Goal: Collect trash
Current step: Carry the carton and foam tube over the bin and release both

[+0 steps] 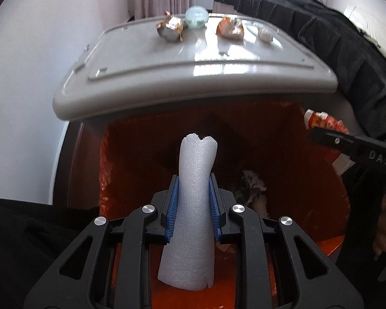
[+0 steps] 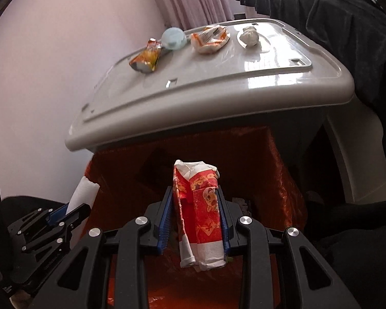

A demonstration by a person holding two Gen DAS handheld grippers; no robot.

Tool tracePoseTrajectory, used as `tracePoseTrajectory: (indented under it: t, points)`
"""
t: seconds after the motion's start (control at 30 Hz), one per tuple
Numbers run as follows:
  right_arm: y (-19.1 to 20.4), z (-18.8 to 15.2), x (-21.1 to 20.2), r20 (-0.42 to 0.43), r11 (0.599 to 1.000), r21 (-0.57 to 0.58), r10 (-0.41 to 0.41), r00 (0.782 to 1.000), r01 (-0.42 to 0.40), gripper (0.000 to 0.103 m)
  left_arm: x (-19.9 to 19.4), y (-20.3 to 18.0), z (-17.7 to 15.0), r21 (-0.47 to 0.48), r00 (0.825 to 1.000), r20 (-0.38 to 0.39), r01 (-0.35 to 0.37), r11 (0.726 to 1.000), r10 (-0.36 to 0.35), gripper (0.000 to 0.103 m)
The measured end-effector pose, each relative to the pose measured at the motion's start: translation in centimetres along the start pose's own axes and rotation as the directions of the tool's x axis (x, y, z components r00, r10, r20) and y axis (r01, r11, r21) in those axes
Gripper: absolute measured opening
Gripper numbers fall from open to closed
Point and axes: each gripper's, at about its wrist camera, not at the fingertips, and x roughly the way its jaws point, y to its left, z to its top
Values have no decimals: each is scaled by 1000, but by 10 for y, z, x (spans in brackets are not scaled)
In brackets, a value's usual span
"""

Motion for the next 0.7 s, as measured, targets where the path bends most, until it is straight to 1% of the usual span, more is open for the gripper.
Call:
tracePoseTrajectory:
  t: [0.2, 0.27, 0.3, 0.33, 0.4, 0.43, 0.5, 0.57, 0.7]
  points:
    - [6, -4, 8, -20, 1000, -27, -14, 1000, 13, 31, 1, 0, -3, -3, 1000, -3, 6, 1000, -6, 22]
    - [6, -3, 9, -25, 999, -32, -14, 1000, 13, 34, 2, 0, -4, -6, 1000, -4, 11, 1000, -11, 25]
    - [7, -3, 11, -34, 999, -34, -15, 999, 14, 40, 2, 0, -4, -9, 1000, -5, 12, 1000, -12, 30]
    - [7, -3, 12, -40, 999, -35, -20, 999, 19, 50, 3, 1, -4, -14, 1000, -9, -4, 1000, 3, 35]
    - [5, -3, 13, -37, 999, -31, -40, 998, 39, 57, 3, 2, -5, -32, 999, -15, -34, 999, 34, 82]
    - [3, -2, 12, -32, 999, -26, -46, 998, 46, 57, 1, 3, -6, -41, 999, 3, -49, 998, 50, 87]
    - [-2, -1, 10, -27, 999, 1, -40, 999, 40, 58, -2, 3, -5, -46, 998, 34, -49, 998, 50, 87]
    - [-7, 1, 8, -16, 999, 30, -36, 999, 37, 59, -4, 3, -5, -44, 999, 38, -38, 998, 39, 88]
    - [-14, 2, 5, -6, 997, 71, -25, 1000, 25, 59, -4, 1, -7, -28, 998, 43, -52, 998, 53, 88]
